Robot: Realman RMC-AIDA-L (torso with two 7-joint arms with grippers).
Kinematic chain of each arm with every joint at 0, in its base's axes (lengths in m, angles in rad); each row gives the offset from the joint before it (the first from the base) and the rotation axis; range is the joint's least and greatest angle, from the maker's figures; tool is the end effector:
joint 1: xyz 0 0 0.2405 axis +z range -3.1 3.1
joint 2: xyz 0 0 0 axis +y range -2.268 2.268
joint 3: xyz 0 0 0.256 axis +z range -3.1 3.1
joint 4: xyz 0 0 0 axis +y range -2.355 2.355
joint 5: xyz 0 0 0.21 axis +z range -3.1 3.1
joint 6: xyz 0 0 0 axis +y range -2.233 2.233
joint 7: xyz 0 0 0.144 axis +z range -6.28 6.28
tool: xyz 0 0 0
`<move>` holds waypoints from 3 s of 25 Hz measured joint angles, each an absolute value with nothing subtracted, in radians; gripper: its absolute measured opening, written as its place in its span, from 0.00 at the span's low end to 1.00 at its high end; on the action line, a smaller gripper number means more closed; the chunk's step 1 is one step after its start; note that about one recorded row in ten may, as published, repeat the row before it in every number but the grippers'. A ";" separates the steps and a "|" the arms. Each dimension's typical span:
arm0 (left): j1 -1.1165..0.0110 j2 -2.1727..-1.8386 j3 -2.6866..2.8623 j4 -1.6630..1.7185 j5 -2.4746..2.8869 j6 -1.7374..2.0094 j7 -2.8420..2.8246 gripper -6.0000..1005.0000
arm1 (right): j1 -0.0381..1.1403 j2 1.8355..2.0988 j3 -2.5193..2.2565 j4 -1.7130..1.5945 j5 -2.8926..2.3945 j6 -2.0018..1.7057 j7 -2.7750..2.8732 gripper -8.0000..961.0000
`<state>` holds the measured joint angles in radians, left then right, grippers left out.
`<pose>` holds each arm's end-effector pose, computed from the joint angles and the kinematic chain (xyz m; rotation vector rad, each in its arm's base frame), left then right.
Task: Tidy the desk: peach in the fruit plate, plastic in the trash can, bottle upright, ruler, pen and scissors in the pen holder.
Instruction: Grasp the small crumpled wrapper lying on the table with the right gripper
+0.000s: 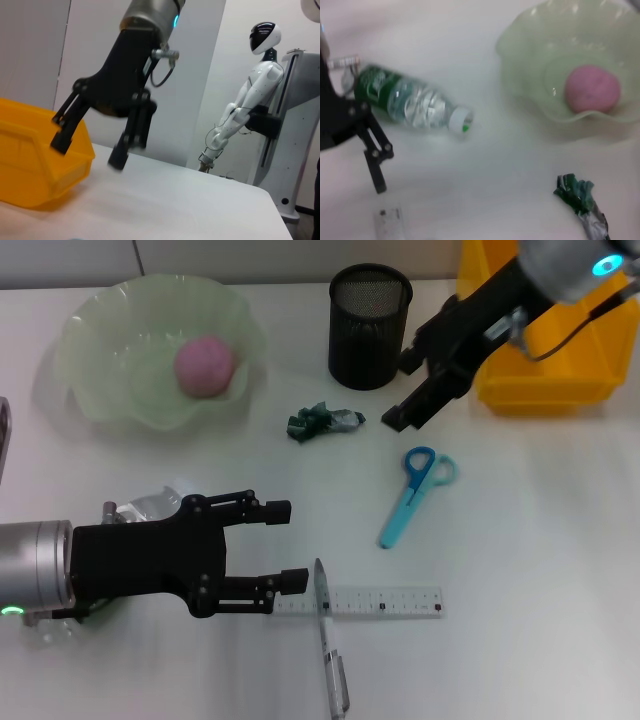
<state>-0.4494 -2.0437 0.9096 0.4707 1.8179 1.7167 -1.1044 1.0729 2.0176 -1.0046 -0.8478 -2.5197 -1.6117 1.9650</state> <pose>-0.2665 0.2706 -0.0272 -2.9096 -0.4213 -0.9228 0.1044 0.4199 0.0065 -2.9992 0.3299 -0.3419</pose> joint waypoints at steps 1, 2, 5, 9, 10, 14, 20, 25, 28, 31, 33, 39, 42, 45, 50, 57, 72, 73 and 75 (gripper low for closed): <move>-0.449 -2.044 0.910 0.471 1.818 1.717 -1.104 0.79 | 1.075 2.030 -1.046 -0.845 -2.521 -1.585 1.962 0.86; -0.449 -2.044 0.910 0.470 1.818 1.716 -1.104 0.79 | 1.075 2.042 -1.083 -0.843 -2.522 -1.555 1.956 0.86; -0.449 -2.044 0.910 0.470 1.818 1.716 -1.104 0.79 | 1.068 2.069 -1.162 -0.838 -2.523 -1.478 1.936 0.86; -0.450 -2.044 0.910 0.470 1.818 1.719 -1.112 0.79 | 1.066 2.082 -1.233 -0.797 -2.511 -1.372 1.925 0.86; -0.450 -2.044 0.910 0.470 1.818 1.719 -1.112 0.79 | 1.068 2.083 -1.242 -0.779 -2.506 -1.346 1.923 0.86; -0.449 -2.046 0.910 0.470 1.818 1.723 -1.118 0.79 | 1.073 2.086 -1.253 -0.710 -2.489 -1.240 1.917 0.86; -0.450 -2.045 0.909 0.468 1.818 1.726 -1.156 0.79 | 1.067 2.087 -1.262 -0.625 -2.398 -1.099 1.888 0.86; -0.449 -2.040 0.905 0.468 1.818 1.727 -1.173 0.79 | 1.069 2.089 -1.263 -0.535 -2.324 -0.986 1.843 0.86; -0.447 -2.039 0.902 0.468 1.818 1.727 -1.180 0.79 | 1.076 2.090 -1.264 -0.484 -2.262 -0.951 1.797 0.85; -0.447 -2.038 0.902 0.468 1.818 1.727 -1.187 0.79 | 1.078 2.090 -1.264 -0.456 -2.251 -0.921 1.782 0.85; -0.447 -2.038 0.902 0.468 1.818 1.727 -1.187 0.79 | 1.076 2.091 -1.264 -0.434 -2.231 -0.896 1.765 0.85; -0.442 -2.037 0.903 0.468 1.818 1.726 -1.192 0.79 | 1.069 2.092 -1.264 -0.359 -2.121 -0.852 1.669 0.85; -0.443 -2.037 0.902 0.468 1.818 1.727 -1.192 0.79 | 1.071 2.094 -1.264 -0.323 -2.093 -0.824 1.634 0.85; -0.446 -2.037 0.902 0.468 1.818 1.727 -1.193 0.79 | 1.069 2.094 -1.264 -0.308 -2.061 -0.811 1.609 0.85; -0.449 -2.038 0.902 0.468 1.818 1.726 -1.194 0.79 | 1.067 2.094 -1.264 -0.278 -2.033 -0.796 1.576 0.85; -0.451 -2.040 0.908 0.472 1.818 1.724 -1.194 0.79 | 1.060 2.094 -1.264 -0.259 -1.991 -0.778 1.548 0.85; -0.483 -2.046 0.910 0.477 1.818 1.720 -1.157 0.79 | 1.031 2.094 -1.273 -0.241 -1.874 -0.749 1.545 0.85; -0.483 -2.047 0.910 0.477 1.818 1.719 -1.154 0.79 | 1.030 2.094 -1.273 -0.239 -1.872 -0.748 1.543 0.85; -0.484 -2.048 0.910 0.477 1.819 1.714 -1.151 0.79 | 1.028 2.094 -1.271 -0.231 -1.870 -0.745 1.539 0.85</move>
